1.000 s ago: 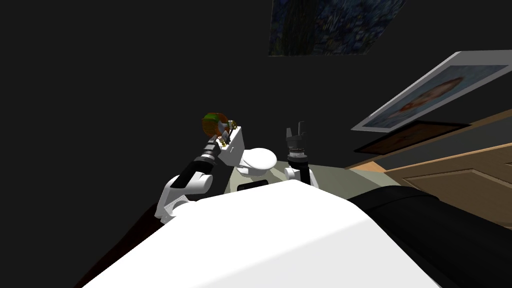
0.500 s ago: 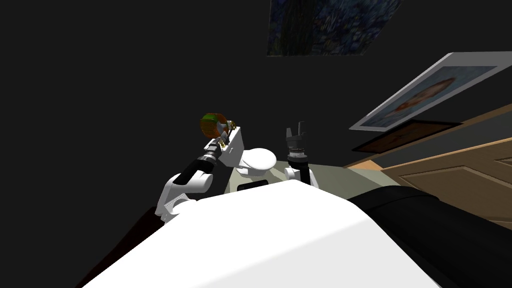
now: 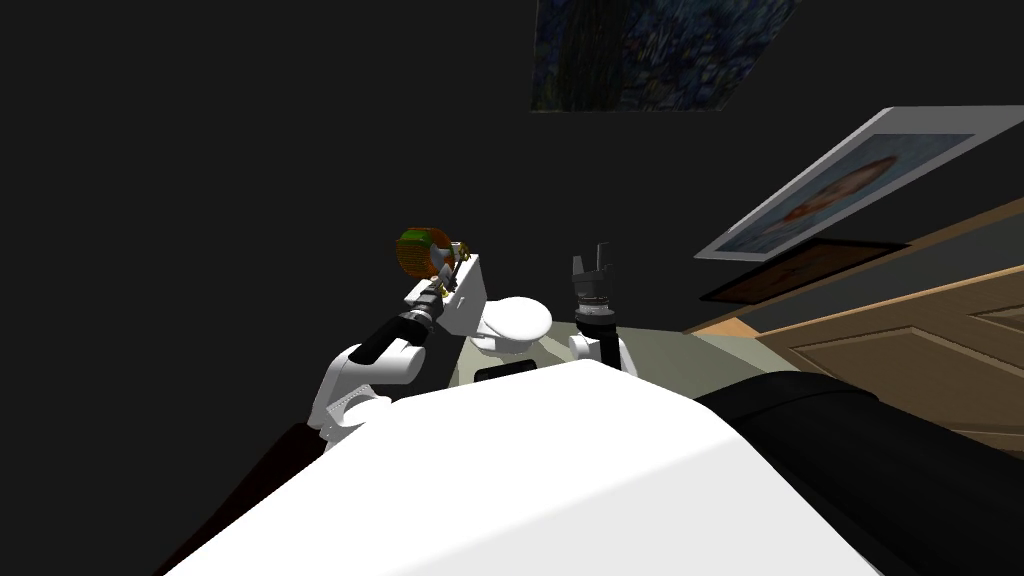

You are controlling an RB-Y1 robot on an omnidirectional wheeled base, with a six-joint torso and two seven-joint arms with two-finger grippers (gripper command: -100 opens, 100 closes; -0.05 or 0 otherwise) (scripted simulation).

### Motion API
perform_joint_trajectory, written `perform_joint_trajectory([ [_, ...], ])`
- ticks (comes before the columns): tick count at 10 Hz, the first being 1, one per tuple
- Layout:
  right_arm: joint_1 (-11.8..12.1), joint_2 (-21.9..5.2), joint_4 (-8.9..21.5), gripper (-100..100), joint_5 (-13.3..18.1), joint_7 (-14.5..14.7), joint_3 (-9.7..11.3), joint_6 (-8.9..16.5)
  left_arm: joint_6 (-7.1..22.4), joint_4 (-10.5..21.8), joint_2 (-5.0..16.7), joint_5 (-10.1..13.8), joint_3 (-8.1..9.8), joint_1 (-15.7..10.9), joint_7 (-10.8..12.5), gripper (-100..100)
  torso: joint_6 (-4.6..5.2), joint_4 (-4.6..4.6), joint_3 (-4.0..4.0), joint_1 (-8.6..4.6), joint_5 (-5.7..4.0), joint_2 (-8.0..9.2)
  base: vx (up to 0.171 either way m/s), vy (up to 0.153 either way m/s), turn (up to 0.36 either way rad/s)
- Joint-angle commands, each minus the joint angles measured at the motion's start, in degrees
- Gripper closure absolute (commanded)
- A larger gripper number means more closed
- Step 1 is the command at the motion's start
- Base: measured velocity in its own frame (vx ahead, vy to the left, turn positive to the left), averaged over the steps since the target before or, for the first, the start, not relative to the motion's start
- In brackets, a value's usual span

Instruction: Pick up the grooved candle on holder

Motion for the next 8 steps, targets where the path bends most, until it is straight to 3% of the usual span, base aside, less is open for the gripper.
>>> perform_joint_trajectory([
  [1, 0.0, 0.0, 0.0, 0, 0.0, 0.0, 0.0, 0.0, 2.9, -0.1, 0.8, 0.1, -0.14, -0.7, -0.3, -100, 0.0, 0.0, 0.0, 0.0, 0.0, 0.0, 0.031, -0.001, -0.046],
  [8, 0.0, 0.0, 0.0, 0, 0.0, 0.0, 0.0, 0.0, 13.6, -0.3, 2.4, -0.1, -0.58, -2.3, -1.4, -100, -0.01, 0.0, 0.0, 0.01, 0.0, 0.0, 0.028, -0.003, -0.032],
])
